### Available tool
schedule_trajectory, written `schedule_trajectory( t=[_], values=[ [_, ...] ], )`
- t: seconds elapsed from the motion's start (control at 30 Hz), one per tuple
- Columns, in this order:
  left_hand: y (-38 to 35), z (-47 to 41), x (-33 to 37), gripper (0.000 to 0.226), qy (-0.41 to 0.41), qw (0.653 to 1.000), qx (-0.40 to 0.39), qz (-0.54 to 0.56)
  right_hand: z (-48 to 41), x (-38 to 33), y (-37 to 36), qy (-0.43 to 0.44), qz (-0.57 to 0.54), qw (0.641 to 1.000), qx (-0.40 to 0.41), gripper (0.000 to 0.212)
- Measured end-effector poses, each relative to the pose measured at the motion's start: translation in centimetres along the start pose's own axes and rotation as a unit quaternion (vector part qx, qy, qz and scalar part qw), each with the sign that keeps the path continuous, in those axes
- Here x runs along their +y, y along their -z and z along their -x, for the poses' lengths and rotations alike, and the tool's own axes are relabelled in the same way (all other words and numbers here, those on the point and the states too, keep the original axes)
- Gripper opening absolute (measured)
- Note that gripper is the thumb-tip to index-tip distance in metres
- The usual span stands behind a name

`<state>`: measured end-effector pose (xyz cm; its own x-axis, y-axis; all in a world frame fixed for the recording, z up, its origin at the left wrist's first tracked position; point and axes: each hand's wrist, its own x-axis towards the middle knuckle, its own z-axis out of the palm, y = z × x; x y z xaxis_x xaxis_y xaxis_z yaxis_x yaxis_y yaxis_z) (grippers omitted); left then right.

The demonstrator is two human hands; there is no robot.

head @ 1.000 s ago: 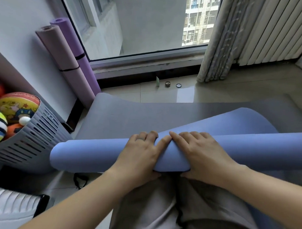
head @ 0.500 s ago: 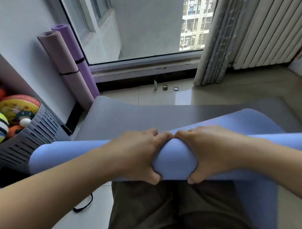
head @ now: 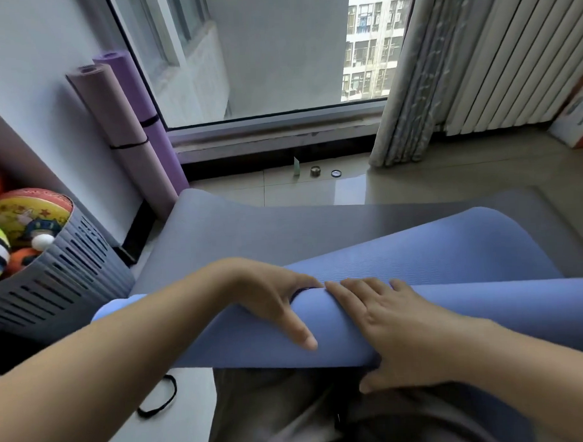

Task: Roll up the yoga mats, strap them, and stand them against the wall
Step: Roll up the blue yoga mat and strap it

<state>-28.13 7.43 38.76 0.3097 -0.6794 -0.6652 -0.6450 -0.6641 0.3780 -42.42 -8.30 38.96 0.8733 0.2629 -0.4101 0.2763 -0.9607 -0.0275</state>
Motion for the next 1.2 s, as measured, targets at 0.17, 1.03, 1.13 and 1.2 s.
schedule_trajectory(
  t=[0.17,1.03,1.13,1.2],
  values=[
    [-1.0,2.0,1.5,0.077,0.026,0.959,0.240,-0.146,-3.6,3.9,1.3,-0.001,-0.117,0.992,-0.050,0.113],
    [-1.9,5.7,4.3,0.090,0.030,0.829,0.474,-0.296,0.5,2.9,6.5,-0.038,-0.005,0.979,0.200,0.087],
    [-3.9,6.3,5.3,0.089,0.058,0.894,0.324,-0.305,0.9,1.9,4.0,-0.010,-0.062,0.992,0.108,0.085],
    [-4.9,6.0,5.1,0.081,0.057,0.921,0.264,-0.279,0.5,1.4,2.4,0.001,-0.115,0.993,0.034,0.084]
  ],
)
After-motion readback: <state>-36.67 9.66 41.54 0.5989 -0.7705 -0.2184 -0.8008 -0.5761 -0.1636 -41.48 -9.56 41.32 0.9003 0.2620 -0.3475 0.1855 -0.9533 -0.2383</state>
